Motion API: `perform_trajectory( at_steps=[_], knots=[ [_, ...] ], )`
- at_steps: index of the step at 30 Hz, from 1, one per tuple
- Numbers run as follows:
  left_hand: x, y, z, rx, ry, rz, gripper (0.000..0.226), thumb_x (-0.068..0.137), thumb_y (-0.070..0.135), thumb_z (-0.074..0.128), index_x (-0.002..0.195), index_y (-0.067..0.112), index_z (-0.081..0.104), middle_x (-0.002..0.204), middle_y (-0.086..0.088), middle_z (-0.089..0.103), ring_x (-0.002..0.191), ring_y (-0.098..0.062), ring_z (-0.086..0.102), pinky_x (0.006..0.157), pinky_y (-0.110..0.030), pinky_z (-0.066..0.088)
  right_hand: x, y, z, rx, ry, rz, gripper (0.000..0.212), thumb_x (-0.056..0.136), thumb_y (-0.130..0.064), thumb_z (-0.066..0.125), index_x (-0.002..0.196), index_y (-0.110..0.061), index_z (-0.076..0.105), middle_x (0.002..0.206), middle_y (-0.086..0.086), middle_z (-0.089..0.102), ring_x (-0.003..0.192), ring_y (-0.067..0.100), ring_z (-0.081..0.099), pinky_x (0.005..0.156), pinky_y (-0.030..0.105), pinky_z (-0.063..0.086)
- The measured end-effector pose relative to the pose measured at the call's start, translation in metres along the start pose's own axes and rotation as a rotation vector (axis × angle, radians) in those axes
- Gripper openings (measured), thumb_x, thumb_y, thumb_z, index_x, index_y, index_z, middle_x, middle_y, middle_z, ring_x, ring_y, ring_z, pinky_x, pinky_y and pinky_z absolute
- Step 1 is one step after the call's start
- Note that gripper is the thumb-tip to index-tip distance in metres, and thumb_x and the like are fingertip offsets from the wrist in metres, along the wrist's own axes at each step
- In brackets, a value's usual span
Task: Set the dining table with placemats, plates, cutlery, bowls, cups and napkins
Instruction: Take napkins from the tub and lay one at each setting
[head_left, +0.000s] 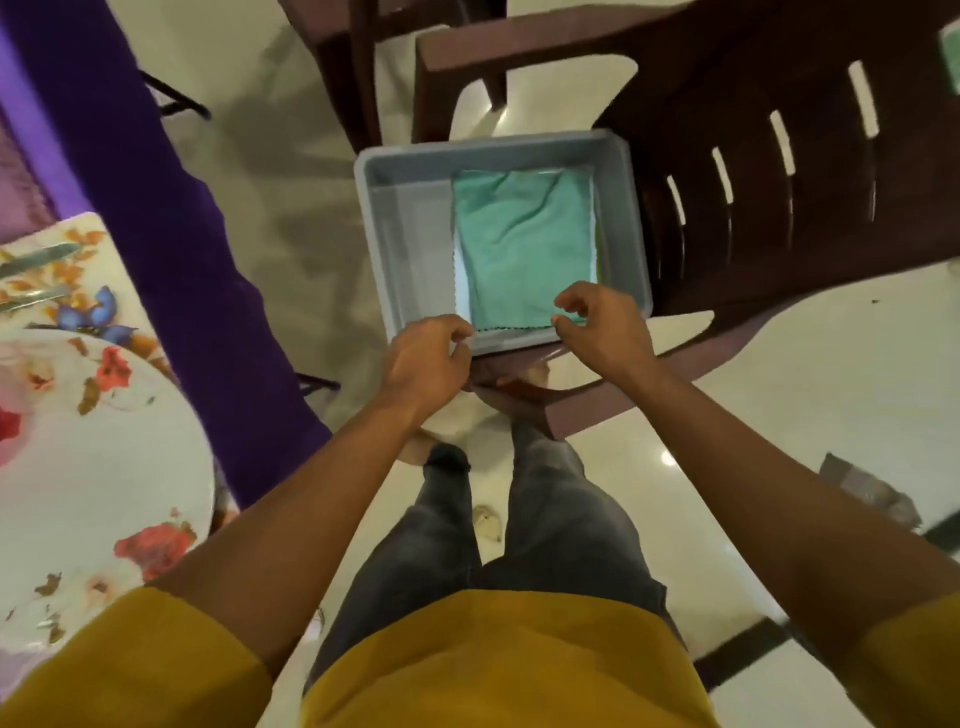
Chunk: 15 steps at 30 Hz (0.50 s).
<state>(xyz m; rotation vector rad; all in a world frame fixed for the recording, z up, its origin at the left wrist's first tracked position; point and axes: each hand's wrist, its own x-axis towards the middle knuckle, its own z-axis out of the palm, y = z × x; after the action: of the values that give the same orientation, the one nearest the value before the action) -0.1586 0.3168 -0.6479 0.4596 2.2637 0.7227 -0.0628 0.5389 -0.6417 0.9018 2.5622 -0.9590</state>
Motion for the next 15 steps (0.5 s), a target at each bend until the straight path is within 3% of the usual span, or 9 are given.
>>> perform_trajectory(
  at_steps=[8, 15],
  knots=[
    [0.08, 0.013, 0.058, -0.026, 0.039, -0.196, 0.026, 0.096, 0.018, 0.058, 0.115, 0.019, 0.076, 0.111, 0.001, 0.076, 0.102, -0.021, 0.071, 0.095, -0.035, 0.058, 0.083, 0.072, 0.006, -0.072, -0.164, 0.026, 0.024, 0.092, -0.025, 0.071, 0.113, -0.013, 0.071, 0.107, 0.005, 0.072, 0.1, 0.024, 0.068, 0.088, 0.041, 0.056],
    [0.143, 0.025, 0.128, 0.063, -0.015, -0.327, 0.021, 0.093, 0.018, 0.058, 0.1, 0.026, 0.076, 0.106, 0.001, 0.077, 0.097, -0.027, 0.071, 0.088, -0.04, 0.059, 0.172, 0.101, 0.02, -0.191, -0.296, -0.161, 0.022, 0.092, -0.023, 0.066, 0.112, -0.014, 0.071, 0.106, 0.007, 0.073, 0.096, 0.027, 0.068, 0.085, 0.044, 0.056]
  ],
)
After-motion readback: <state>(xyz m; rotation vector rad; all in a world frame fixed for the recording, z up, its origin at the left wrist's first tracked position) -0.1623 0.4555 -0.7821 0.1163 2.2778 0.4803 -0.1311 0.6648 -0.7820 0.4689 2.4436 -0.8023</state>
